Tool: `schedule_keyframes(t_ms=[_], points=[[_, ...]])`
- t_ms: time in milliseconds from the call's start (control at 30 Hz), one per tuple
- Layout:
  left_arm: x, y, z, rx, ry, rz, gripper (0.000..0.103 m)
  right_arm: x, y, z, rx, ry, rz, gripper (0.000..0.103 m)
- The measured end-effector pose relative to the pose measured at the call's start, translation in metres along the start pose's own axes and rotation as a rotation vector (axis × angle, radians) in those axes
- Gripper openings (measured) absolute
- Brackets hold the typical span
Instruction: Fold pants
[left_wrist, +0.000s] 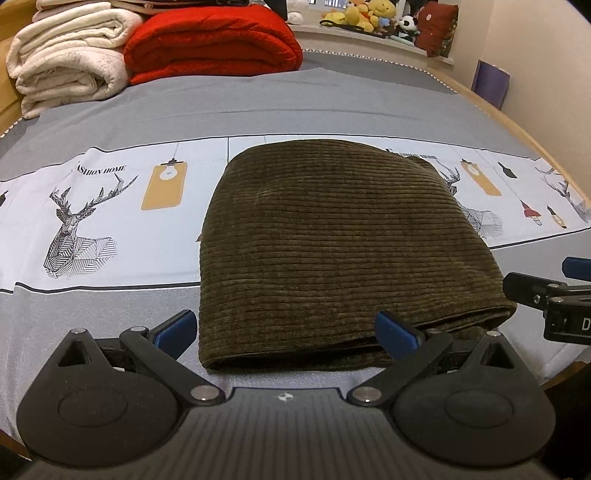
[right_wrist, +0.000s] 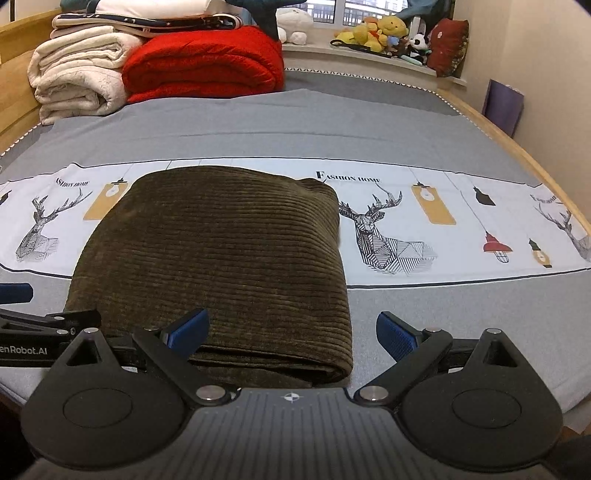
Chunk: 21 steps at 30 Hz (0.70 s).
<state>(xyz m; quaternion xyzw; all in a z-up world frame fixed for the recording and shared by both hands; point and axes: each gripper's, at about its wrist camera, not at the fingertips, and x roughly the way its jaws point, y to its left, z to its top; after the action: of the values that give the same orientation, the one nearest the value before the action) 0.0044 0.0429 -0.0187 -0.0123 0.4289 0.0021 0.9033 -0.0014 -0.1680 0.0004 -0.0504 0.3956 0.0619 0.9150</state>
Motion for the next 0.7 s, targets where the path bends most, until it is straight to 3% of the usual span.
schedule_keyframes(t_ms=[700], points=[[0.0034, -0.0008, -0.0038, 0.013, 0.011, -0.008, 0.103, 0.0047, -0.0006, -0.0019, 0.002, 0.02, -0.006, 0.097]])
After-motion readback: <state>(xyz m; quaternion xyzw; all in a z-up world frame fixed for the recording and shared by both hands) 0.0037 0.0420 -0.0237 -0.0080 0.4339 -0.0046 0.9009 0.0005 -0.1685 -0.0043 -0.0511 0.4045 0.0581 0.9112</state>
